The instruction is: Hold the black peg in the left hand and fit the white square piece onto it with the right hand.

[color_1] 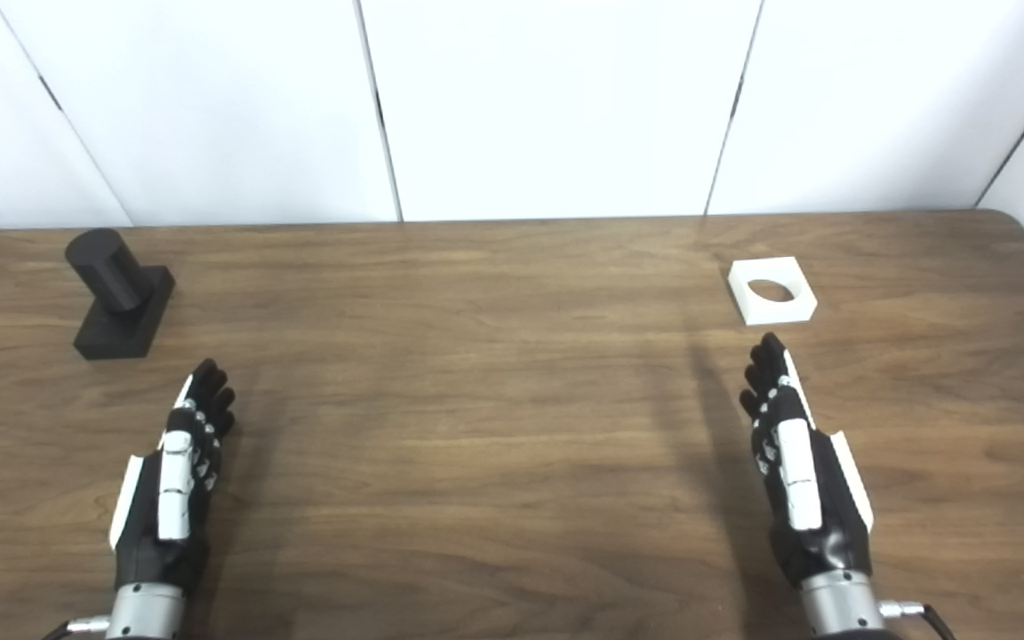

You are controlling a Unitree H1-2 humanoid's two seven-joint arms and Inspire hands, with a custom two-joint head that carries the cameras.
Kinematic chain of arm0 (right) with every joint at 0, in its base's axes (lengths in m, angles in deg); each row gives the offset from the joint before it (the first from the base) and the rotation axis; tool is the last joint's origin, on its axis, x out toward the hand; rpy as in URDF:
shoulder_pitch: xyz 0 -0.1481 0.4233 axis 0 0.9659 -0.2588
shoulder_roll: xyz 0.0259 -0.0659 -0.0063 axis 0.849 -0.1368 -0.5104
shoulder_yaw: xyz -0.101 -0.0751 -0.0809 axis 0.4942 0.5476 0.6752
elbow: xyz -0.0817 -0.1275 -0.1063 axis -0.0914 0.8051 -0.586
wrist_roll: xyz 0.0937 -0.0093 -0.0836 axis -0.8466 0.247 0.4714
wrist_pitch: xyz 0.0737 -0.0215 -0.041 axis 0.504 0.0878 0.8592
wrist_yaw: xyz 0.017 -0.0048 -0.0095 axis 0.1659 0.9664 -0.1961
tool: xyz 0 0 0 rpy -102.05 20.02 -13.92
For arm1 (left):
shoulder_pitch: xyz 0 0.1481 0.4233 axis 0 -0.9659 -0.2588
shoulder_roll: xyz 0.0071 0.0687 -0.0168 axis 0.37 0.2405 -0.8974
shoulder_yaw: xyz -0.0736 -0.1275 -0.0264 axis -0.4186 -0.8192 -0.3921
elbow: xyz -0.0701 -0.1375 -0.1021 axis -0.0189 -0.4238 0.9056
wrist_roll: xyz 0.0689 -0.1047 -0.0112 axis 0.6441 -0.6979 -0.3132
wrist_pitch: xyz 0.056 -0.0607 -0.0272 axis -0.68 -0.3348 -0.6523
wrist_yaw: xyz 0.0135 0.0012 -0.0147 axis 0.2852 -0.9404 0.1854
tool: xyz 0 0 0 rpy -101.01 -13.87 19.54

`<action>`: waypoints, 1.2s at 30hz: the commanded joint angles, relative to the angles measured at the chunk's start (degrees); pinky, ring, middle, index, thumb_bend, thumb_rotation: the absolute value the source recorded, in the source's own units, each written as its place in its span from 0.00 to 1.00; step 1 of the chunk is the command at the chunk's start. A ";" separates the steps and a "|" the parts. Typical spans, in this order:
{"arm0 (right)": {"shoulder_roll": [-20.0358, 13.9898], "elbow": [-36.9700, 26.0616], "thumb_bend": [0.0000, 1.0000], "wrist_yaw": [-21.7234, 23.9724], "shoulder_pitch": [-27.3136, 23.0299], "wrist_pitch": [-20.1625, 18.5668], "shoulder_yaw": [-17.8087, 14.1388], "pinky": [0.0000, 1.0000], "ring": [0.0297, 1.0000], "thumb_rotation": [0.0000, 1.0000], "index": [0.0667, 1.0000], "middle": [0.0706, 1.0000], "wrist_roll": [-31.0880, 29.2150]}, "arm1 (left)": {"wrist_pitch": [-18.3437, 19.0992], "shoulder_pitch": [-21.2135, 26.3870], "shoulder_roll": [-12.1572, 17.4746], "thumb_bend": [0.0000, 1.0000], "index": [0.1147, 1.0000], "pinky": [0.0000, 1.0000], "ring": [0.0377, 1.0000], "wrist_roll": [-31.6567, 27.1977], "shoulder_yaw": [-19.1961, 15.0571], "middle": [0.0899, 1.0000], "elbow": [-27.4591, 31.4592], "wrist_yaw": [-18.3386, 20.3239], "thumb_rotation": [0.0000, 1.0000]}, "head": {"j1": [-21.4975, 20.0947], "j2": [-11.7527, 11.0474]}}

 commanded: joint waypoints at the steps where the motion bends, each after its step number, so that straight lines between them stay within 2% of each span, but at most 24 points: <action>1: 1.28 -1.20 0.49 0.04 -2.17 0.65 -0.30 1.00 1.00 1.00 1.00 1.00 -0.71 | -2.10 -6.34 0.25 0.52 0.98 1.00 0.98 0.32 0.58 0.98 0.93 -0.17 1.00 | 0.10 0.04; 5: 0.81 0.11 0.48 0.36 -2.09 0.84 -0.41 1.00 1.00 1.00 1.00 1.00 -0.69 | -1.77 -6.64 0.04 0.52 0.97 0.99 0.98 1.14 0.97 0.98 1.42 -0.31 1.00 | 0.84 -0.21; 11: -0.20 2.53 0.49 0.50 -1.92 2.14 -1.21 1.00 1.00 1.00 1.00 1.00 0.14 | -1.55 -7.20 -1.39 0.51 0.94 0.95 0.95 3.80 1.73 0.95 2.26 -1.99 1.00 | 5.01 -1.05; 18: -0.94 5.60 0.49 1.64 -1.82 4.69 -2.22 1.00 1.00 1.00 1.00 1.00 -0.19 | -3.07 -7.64 -2.67 0.56 0.94 0.95 0.95 4.19 3.40 0.95 1.37 -3.36 0.99 | 11.97 -3.95; 21: -1.03 6.14 0.50 2.08 -1.62 5.23 -2.40 1.00 1.00 1.00 1.00 1.00 -0.28 | -4.55 -7.82 -3.37 0.52 0.88 0.86 0.89 5.97 3.91 0.90 0.52 -5.21 0.93 | 14.40 -5.50; 23: -0.86 6.47 0.52 2.22 -1.50 5.52 -2.65 1.00 1.00 1.00 1.00 1.00 -0.60 | -4.44 -8.15 -3.40 0.53 0.87 0.85 0.88 6.25 4.55 0.89 0.38 -5.62 0.93 | 15.34 -6.17; 26: -0.56 7.09 0.52 2.50 -1.39 5.97 -3.09 1.00 1.00 1.00 1.00 1.00 -1.60 | -4.41 -8.29 -3.01 0.51 0.90 0.87 0.91 5.28 5.57 0.92 0.28 -5.23 0.96 | 17.05 -7.77; 29: -0.46 8.75 0.58 2.99 -1.56 8.14 -3.30 1.00 1.00 1.00 1.00 1.00 -1.90 | -4.62 -8.14 -2.59 0.49 0.91 0.88 0.92 4.57 6.09 0.93 -0.22 -5.03 0.94 | 17.63 -8.92; 30: -0.22 9.19 0.61 2.80 -1.60 8.11 -3.54 1.00 1.00 1.00 0.98 1.00 -2.02 | -4.65 -8.13 -2.43 0.49 0.90 0.88 0.92 4.54 6.22 0.93 -0.32 -5.00 0.93 | 17.78 -9.15; 36: 0.17 11.42 0.61 2.84 -1.97 8.97 -4.43 0.96 0.98 1.00 0.92 0.96 -2.35 | -4.37 -7.72 -2.01 0.46 0.90 0.88 0.92 4.16 6.52 0.93 -1.17 -4.61 0.90 | 20.19 -10.81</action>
